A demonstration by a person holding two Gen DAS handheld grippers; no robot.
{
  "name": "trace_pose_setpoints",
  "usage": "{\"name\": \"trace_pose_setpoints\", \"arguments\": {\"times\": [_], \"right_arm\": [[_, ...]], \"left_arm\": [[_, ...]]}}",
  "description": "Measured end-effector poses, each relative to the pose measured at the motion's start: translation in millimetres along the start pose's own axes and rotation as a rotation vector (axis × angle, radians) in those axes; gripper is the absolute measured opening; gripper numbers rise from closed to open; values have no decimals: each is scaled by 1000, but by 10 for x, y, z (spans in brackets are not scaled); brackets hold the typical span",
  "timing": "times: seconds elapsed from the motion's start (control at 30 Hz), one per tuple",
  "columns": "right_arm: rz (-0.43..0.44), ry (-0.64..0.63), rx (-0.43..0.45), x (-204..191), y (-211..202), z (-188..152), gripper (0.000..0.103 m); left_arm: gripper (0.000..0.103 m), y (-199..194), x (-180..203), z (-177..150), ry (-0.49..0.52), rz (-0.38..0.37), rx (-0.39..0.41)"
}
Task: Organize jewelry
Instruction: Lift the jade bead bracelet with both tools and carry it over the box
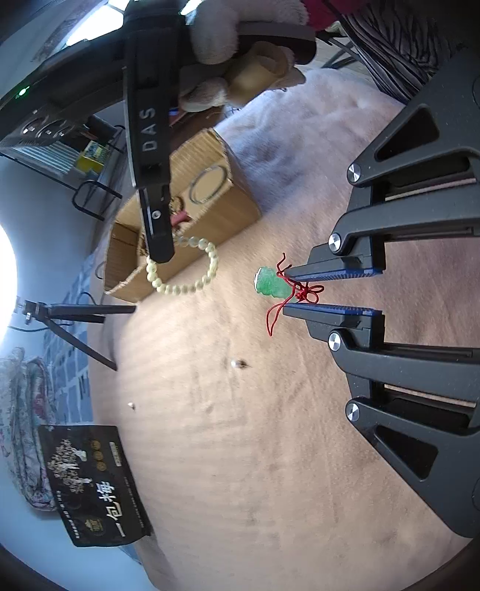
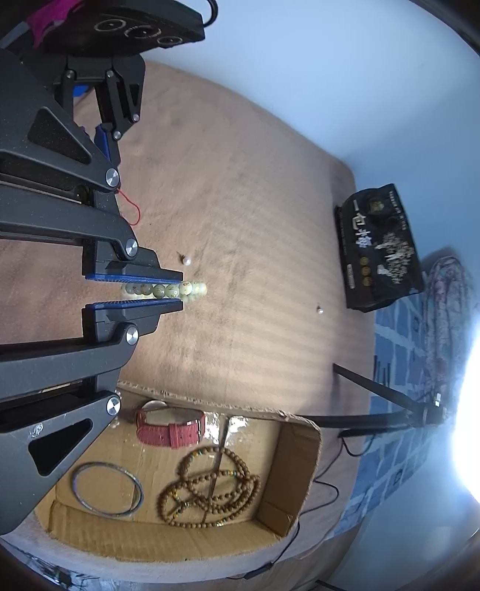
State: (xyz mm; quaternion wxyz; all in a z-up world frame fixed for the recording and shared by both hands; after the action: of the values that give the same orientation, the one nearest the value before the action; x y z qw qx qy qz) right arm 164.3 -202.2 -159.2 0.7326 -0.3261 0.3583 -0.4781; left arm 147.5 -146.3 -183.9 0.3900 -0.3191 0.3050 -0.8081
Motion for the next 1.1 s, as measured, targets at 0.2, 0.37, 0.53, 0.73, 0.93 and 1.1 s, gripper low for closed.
{"name": "trace_pose_setpoints", "arguments": {"times": [0.2, 0.37, 0.53, 0.73, 0.93, 1.1], "right_arm": [[-25, 7, 53, 115, -266, 42, 6], [-52, 48, 93, 389, -482, 67, 6], [-92, 102, 118, 728, -631, 48, 6], [-161, 135, 126, 1110, -725, -11, 6], [-195, 168, 111, 1371, -706, -79, 6], [-215, 178, 91, 1504, -651, -129, 6]], "left_arm": [[10, -51, 149, 215, 12, -32, 50], [10, -76, 319, 397, 28, -61, 86], [10, -24, 485, 521, 29, -88, 100], [10, 103, 711, 626, 54, -106, 110], [10, 302, 905, 683, 75, -119, 103], [10, 472, 1003, 726, 90, -121, 95]]}}
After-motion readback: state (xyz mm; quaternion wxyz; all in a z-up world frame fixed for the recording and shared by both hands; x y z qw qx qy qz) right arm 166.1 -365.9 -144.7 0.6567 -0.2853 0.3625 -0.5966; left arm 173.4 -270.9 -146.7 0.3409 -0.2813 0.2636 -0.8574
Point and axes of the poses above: each gripper's, at about its wrist camera, not at the fingertips, and y roughly the way its jaws point, x to its right, z to its top, the point moved 10 cm from there along y, roughly the way its jaws point, and after that the axes turned 3 degrees about x, right-handed, at the moved point
